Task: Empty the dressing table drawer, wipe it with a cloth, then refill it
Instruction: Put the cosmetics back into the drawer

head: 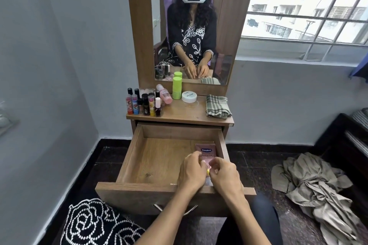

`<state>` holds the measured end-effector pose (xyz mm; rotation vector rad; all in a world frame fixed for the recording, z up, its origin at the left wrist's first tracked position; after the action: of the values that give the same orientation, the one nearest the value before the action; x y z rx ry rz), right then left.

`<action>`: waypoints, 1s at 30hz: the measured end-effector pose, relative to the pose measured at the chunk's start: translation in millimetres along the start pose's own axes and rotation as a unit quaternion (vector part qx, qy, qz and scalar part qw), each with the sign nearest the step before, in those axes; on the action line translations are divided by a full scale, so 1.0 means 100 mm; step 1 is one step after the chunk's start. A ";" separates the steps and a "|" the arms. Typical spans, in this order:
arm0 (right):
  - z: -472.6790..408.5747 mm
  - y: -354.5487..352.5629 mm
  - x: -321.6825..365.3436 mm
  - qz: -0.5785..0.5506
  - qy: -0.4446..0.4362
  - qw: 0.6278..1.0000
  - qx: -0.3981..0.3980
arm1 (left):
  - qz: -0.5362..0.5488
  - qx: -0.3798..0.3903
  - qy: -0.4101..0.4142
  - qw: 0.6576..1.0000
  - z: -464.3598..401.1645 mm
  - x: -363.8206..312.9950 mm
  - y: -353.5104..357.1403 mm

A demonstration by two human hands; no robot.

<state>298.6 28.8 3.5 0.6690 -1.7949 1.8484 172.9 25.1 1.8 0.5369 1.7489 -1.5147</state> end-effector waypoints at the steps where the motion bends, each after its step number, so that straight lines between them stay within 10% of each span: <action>1: -0.02 -0.01 0.01 -0.006 -0.007 1.000 0.000 | 0.018 -0.009 -0.001 1.000 -0.02 0.00 -0.02; 14: -1.15 -0.42 1.03 -0.169 -0.112 0.978 -0.058 | 0.119 -0.279 0.049 0.952 -0.96 -0.34 -1.12; 30: -2.46 0.22 1.32 -0.025 -0.110 0.993 -0.025 | 0.048 -0.221 -0.009 0.974 -2.27 -0.39 -1.31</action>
<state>178.7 274.2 65.7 0.9197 -1.9351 1.7486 42.5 222.2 121.6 0.3707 1.9394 -1.0131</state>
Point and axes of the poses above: each hand's wrist, its own z-axis away from the middle knuckle, its own y-axis out of the palm, x = y × z, the point moved 9 cm from there along -z, towards the middle knuckle, and after that the axes turned 2 degrees about x, right-handed, at the moved point
